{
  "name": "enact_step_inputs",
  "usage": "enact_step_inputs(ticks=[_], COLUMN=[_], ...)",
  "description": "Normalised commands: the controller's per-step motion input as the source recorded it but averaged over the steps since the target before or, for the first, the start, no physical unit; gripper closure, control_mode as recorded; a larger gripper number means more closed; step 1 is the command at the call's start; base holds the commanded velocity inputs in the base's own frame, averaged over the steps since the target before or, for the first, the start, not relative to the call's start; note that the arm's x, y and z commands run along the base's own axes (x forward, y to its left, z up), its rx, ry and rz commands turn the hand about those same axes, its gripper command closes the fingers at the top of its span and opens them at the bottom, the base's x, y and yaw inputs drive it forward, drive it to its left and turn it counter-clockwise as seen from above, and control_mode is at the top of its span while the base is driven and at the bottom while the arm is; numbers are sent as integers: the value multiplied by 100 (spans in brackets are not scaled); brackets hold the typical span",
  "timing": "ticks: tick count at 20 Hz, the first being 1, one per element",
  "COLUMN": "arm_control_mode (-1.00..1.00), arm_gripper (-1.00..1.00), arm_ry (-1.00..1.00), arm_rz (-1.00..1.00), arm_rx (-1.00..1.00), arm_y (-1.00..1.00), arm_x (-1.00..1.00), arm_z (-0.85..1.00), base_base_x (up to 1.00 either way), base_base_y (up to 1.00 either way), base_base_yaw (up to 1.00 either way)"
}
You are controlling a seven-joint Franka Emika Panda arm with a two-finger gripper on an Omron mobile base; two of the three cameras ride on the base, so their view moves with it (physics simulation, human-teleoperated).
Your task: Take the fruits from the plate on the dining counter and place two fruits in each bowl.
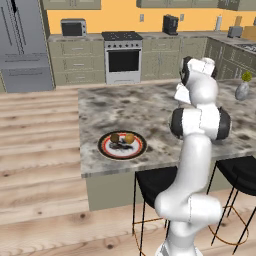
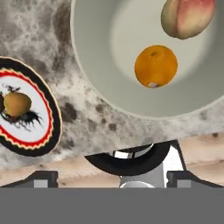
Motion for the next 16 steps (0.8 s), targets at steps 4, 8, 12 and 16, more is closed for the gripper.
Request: enact_step_inputs(ticks=[4, 8, 12, 16], arm_control_mode=[-100, -100, -100, -100], arm_gripper=[-100, -100, -100, -100], arm_ry=[-30, -17, -10, -3], arm_rz=[0, -1, 0, 0], arm_rx=[-16, -17, -23, -23], arm_y=[100, 100, 100, 98], arm_x=[-52, -36, -26, 11], arm_z=[17, 16, 35, 53], base_base_x=[0, 0, 0, 0], base_base_y=[0, 0, 0, 0], base_base_yaw=[0, 0, 0, 0])
